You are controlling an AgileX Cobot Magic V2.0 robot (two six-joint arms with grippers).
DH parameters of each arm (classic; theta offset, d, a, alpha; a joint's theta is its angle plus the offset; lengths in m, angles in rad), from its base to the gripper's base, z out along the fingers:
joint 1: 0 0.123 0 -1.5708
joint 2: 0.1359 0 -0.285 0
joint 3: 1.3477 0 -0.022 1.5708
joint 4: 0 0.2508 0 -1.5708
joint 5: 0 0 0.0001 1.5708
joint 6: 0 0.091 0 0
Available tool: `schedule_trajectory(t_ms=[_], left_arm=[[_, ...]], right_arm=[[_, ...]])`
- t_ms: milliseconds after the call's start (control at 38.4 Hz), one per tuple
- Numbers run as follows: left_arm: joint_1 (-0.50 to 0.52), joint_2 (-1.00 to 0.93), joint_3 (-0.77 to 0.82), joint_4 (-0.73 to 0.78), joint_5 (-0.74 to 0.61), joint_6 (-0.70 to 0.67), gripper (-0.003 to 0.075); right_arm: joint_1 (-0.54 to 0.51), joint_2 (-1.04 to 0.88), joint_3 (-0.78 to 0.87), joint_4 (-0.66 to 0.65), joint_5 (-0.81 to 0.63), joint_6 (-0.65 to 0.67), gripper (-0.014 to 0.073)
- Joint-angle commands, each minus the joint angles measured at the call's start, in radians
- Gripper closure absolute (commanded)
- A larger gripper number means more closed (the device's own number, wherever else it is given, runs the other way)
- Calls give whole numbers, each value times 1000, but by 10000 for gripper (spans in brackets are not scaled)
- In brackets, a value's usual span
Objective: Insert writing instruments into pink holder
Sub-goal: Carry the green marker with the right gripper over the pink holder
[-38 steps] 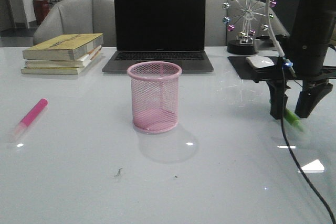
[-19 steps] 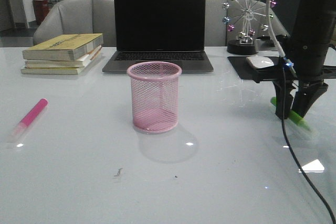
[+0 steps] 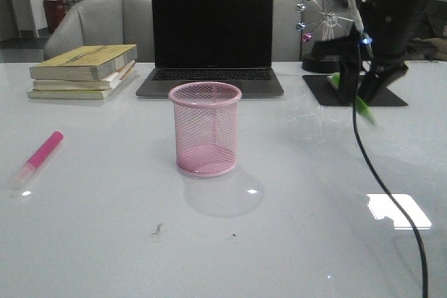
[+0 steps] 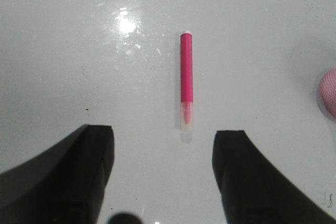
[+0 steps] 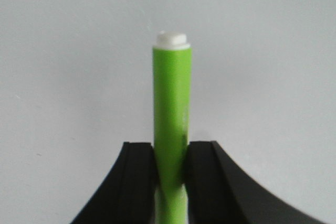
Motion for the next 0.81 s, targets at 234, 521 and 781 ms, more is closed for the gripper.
schedule_trajectory(t_ms=[234,521,781], left_arm=[[-4,-18,-35,-12,-56,-6,244],[-4,-18,-35,-12,-56,-6,244],[-4,-18,-35,-12,-56,-6,244]], right_arm=[[139,-184,-25,12,-268,-8,536],[280,-204,85,13,-531,-8,536],[399,-226,237,14,-817,-8,536]])
